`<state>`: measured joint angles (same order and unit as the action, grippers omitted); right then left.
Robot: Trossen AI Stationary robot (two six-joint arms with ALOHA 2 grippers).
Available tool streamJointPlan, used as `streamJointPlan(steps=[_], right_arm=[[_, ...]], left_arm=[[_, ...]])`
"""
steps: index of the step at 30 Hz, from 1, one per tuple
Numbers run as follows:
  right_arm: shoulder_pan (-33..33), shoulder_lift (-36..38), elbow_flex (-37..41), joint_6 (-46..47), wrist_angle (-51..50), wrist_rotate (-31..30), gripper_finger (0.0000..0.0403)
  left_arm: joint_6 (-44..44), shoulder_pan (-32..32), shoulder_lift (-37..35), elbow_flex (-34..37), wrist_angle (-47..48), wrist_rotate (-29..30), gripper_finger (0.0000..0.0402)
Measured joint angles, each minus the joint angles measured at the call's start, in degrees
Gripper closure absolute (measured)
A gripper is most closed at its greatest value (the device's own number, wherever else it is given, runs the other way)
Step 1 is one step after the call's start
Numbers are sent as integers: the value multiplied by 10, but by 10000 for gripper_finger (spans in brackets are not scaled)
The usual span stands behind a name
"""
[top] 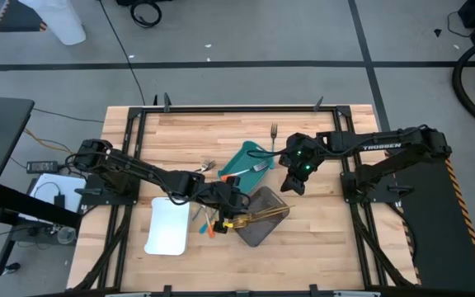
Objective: Sort silverware by color (type)
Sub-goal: Adjust the black transparent bin
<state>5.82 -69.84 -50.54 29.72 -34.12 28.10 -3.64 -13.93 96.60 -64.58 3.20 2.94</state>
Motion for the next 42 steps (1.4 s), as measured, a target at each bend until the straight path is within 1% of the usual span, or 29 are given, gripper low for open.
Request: streamJointPlan(steps=[24,32,33,37,42], right_arm=[[0,0,0,2,6,-2,328],[12,5,0,7,-4,8,328],[13,5,0,7,-4,2,328],[11,5,0,16,-7,-4,328],[2,5,0,9,-7,-3,328]], left_arm=[[0,0,0,0,0,0,324],[0,0,0,0,-1,0,324],[0,0,0,1,-9,0,324],[9,0,0,1,-94,0,324],[78,-1,1,0,-198,0,324]])
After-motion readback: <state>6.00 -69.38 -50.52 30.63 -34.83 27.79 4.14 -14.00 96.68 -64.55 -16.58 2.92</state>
